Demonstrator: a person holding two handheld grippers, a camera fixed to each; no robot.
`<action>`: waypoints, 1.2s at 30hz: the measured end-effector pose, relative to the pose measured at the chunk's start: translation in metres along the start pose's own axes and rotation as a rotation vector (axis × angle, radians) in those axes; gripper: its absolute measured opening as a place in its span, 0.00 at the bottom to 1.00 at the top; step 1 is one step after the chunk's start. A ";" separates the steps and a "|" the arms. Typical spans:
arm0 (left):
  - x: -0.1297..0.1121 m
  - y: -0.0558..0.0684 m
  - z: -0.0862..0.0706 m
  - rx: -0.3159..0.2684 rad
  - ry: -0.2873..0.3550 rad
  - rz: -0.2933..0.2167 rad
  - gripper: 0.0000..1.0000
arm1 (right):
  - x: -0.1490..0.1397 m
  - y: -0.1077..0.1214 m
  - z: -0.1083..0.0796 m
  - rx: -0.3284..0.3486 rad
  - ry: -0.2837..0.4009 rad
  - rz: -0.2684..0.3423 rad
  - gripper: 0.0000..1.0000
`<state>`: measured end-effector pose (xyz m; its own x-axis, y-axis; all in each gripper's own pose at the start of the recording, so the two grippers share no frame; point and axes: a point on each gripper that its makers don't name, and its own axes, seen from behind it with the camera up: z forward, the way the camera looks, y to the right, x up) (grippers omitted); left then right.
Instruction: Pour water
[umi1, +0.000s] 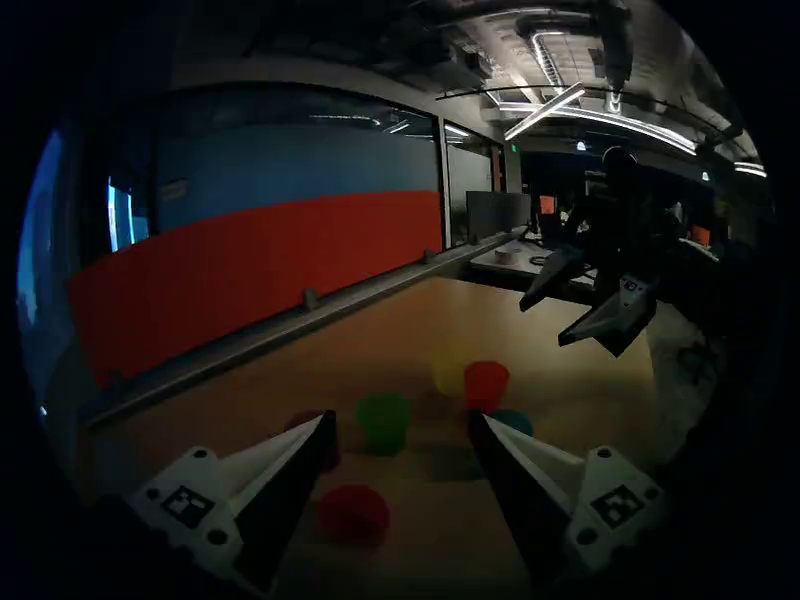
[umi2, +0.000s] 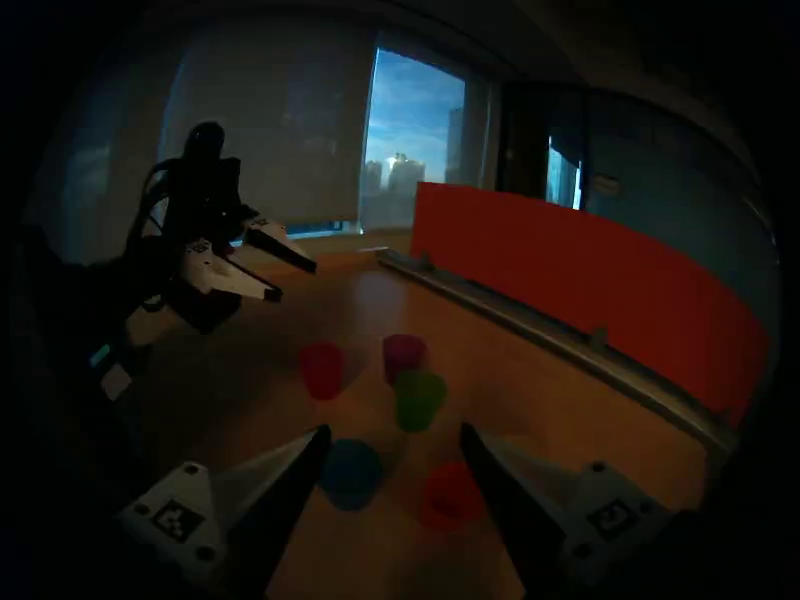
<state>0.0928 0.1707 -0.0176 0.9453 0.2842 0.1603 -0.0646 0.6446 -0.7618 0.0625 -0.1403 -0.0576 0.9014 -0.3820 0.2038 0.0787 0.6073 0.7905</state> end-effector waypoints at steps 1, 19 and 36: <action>-0.002 0.000 0.001 0.000 -0.004 0.001 0.98 | -0.003 -0.001 0.001 0.004 -0.005 -0.001 0.99; -0.015 -0.008 0.015 0.002 -0.027 0.004 0.98 | -0.061 -0.032 0.032 0.094 -0.113 -0.022 0.99; -0.020 -0.014 0.027 -0.005 -0.040 0.003 0.98 | -0.101 -0.043 0.060 0.129 -0.181 -0.021 0.99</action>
<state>0.0658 0.1750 0.0068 0.9314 0.3143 0.1834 -0.0652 0.6400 -0.7656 -0.0573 -0.1693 -0.0772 0.8079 -0.5195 0.2782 0.0309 0.5087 0.8604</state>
